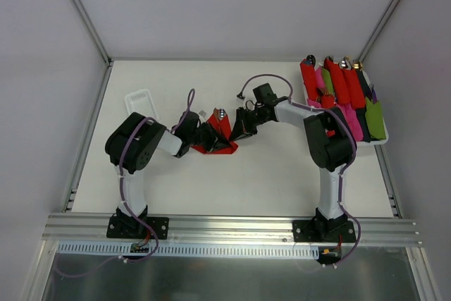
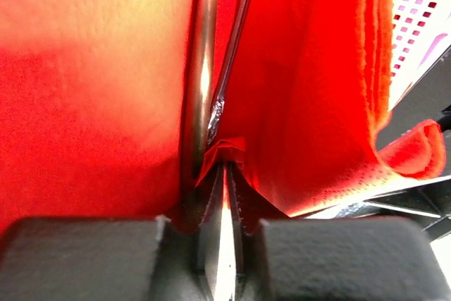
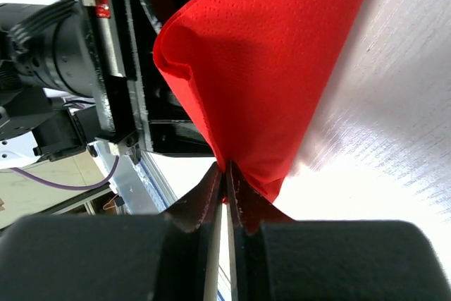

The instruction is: Place the utensils on the paper napkin and roll it up

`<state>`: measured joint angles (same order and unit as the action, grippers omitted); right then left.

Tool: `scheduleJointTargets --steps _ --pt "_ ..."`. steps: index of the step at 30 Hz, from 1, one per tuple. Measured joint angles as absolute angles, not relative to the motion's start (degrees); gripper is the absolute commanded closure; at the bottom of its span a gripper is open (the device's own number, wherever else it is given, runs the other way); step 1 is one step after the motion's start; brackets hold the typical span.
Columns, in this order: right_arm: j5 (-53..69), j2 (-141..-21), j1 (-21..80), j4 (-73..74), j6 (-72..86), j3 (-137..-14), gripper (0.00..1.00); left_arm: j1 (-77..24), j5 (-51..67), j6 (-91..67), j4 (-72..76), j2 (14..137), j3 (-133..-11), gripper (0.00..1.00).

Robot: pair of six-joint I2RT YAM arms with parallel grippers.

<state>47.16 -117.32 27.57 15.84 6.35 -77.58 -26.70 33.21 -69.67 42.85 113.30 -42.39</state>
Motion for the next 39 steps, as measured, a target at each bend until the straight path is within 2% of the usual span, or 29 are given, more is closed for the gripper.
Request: scheduleJointTargets --steps 9,15,26,39 --pt "46.7 -117.78 27.46 16.16 6.37 -78.06 0.96 -26.7 31.59 -67.85 36.93 106.04 -41.19 0.91" --pt "46.68 -117.8 27.24 16.29 6.42 -78.52 0.97 -26.68 30.65 -66.67 34.59 102.13 -39.11 0.94" --pt "46.7 -117.82 27.2 16.47 6.81 -79.55 0.98 -25.39 28.1 -66.67 32.12 99.59 -33.34 1.0" --pt "46.78 -120.11 28.12 15.11 9.52 -80.38 1.0 -25.02 27.03 -66.94 30.74 100.18 -33.39 1.0"
